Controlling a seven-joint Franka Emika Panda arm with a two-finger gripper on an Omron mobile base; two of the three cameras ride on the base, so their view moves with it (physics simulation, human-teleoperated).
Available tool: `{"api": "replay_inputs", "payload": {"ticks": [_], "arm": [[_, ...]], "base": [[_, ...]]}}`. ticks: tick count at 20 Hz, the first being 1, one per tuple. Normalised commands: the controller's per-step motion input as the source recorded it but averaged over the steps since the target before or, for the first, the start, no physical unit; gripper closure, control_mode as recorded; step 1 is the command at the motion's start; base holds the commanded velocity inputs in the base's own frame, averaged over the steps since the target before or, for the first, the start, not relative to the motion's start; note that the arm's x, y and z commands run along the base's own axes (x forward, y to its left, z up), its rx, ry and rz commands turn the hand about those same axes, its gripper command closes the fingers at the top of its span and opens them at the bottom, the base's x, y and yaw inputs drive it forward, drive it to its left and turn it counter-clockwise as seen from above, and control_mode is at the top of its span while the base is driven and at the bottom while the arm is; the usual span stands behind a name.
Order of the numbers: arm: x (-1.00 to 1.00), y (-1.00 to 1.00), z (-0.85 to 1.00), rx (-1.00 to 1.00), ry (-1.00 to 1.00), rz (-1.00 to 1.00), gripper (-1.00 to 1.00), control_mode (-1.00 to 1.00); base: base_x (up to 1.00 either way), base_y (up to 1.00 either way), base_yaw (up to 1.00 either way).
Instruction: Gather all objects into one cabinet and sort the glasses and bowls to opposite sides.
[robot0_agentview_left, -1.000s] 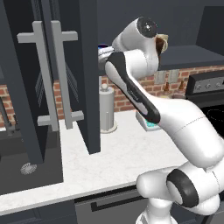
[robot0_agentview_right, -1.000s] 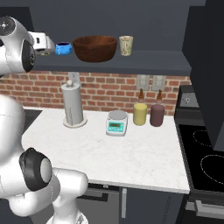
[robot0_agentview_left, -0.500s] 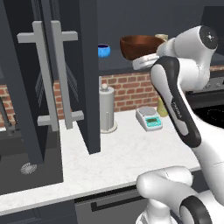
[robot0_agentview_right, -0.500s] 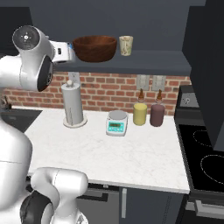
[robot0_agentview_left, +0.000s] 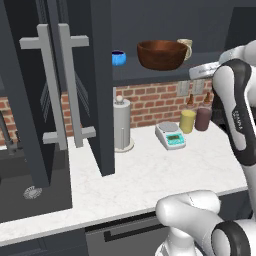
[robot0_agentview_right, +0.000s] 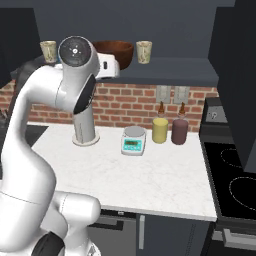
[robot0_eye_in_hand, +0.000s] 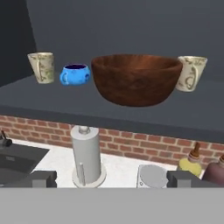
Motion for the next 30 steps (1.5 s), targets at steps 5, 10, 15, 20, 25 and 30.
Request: {"api": "replay_inputs", "payload": {"ticks": [5, 10, 15, 20, 25, 30], "arm": [[0.2, -0.81, 0.02, 0.01, 0.09, -0.02, -1.0, -1.0], [0.33, -0.63, 0.0, 0.0, 0.07, -0.06, -1.0, -1.0], [0.36, -0.5, 0.0, 0.0, 0.06, -0.05, -1.0, -1.0], [0.39, -0.33, 0.0, 0.0, 0.0, -0.08, -1.0, -1.0], [0.3, -0.21, 0.0, 0.0, 0.0, -0.09, -1.0, -1.0], [0.33, -0.14, 0.0, 0.0, 0.0, -0.1, -1.0, -1.0]], "base": [[0.0, 0.0, 0.0], [0.0, 0.0, 0.0], [0.0, 0.0, 0.0], [0.0, 0.0, 0.0], [0.0, 0.0, 0.0], [0.0, 0.0, 0.0]]}}
